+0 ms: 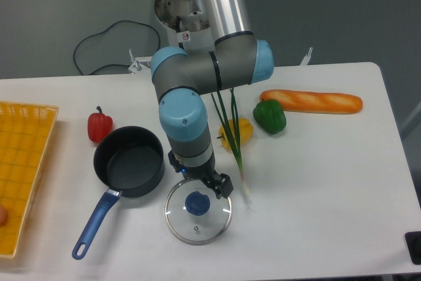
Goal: Pick up the green onion
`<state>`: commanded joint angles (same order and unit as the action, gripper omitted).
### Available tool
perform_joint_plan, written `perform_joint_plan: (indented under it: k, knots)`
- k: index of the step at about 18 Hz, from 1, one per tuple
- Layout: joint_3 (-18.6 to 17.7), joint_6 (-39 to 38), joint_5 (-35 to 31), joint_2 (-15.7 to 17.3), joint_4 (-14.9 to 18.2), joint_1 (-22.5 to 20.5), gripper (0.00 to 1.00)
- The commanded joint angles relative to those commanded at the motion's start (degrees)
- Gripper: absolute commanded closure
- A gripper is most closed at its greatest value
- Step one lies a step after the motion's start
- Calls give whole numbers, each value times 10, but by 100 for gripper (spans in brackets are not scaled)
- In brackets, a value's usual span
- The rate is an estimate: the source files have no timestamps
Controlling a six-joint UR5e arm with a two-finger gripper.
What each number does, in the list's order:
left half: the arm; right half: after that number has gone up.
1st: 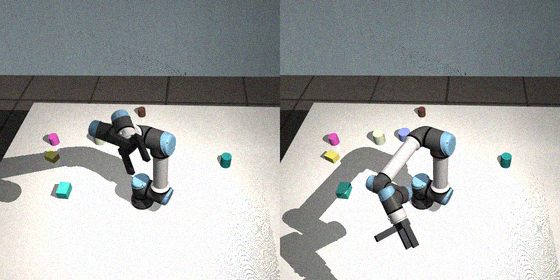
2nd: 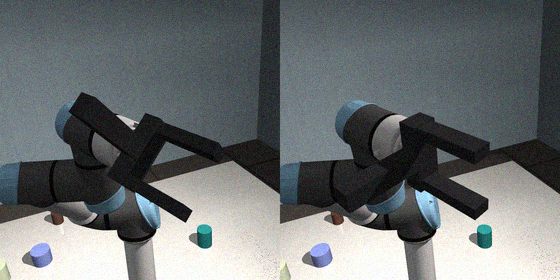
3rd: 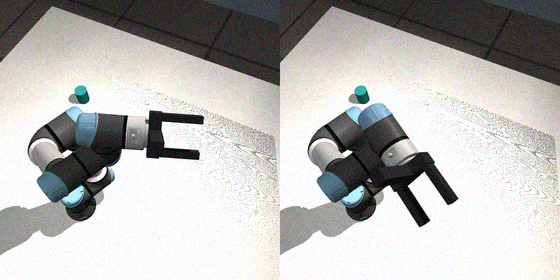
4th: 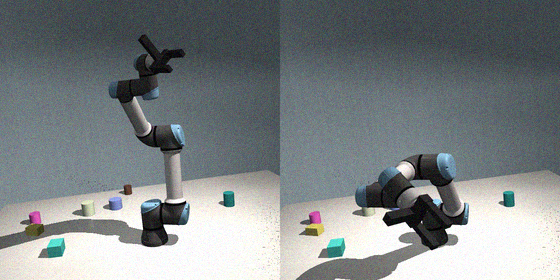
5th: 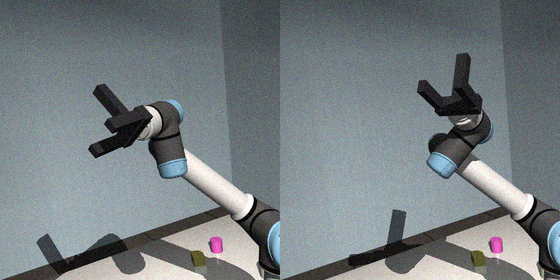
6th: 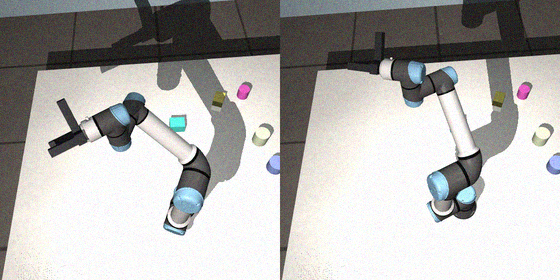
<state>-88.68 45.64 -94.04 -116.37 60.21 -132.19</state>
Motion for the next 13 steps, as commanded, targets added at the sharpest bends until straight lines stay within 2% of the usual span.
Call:
perform_joint_plan:
  k: [11,13]
  knots:
    - [-17,-36,1,1,0,-10,0]
    - [-17,-62,3,-1,0,-18,0]
